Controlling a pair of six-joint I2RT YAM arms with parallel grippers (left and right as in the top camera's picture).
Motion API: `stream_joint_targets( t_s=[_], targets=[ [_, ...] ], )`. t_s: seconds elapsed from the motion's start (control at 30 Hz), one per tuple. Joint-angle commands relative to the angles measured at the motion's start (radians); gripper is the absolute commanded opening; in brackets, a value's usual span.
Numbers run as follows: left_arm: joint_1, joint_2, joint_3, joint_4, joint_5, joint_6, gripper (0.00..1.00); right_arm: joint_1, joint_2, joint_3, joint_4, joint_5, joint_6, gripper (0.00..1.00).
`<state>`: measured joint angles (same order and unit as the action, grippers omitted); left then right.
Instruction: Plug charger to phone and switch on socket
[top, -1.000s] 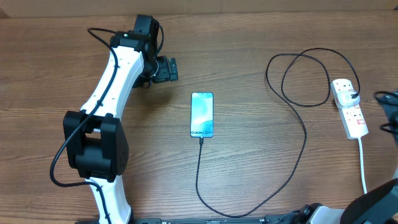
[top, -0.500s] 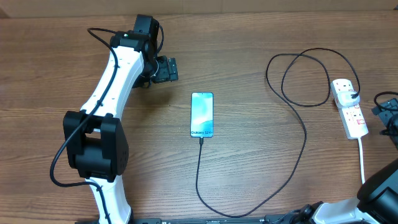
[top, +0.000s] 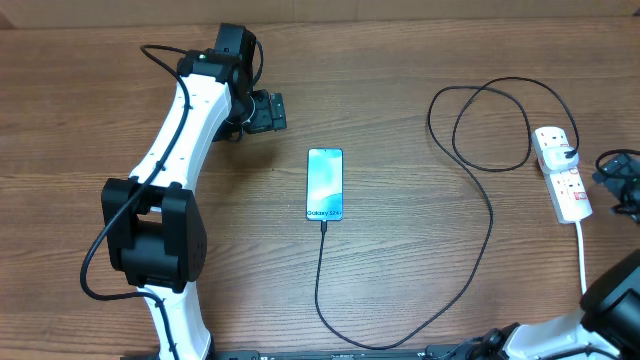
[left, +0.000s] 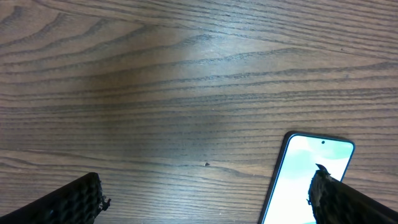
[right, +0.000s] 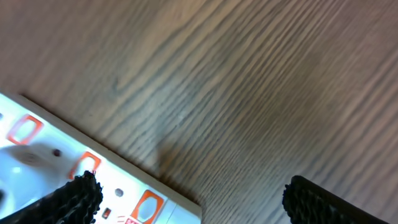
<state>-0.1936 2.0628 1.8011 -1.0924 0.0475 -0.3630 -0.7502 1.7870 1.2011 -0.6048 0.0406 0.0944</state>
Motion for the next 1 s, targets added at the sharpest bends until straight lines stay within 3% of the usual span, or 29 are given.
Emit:
stream_joint_targets(
  t_s=[0.0,0.97],
  targets=[
    [0.004,-0.008,0.002,0.0,-0.01,0.011,1.0,0.003,0.045,-0.003,0.015,-0.056,-0.061,0.97],
    [0.004,-0.008,0.002,0.0,-0.01,0.011,0.99,0.003,0.171,-0.003,0.134,-0.172,-0.066,1.0]
  ],
)
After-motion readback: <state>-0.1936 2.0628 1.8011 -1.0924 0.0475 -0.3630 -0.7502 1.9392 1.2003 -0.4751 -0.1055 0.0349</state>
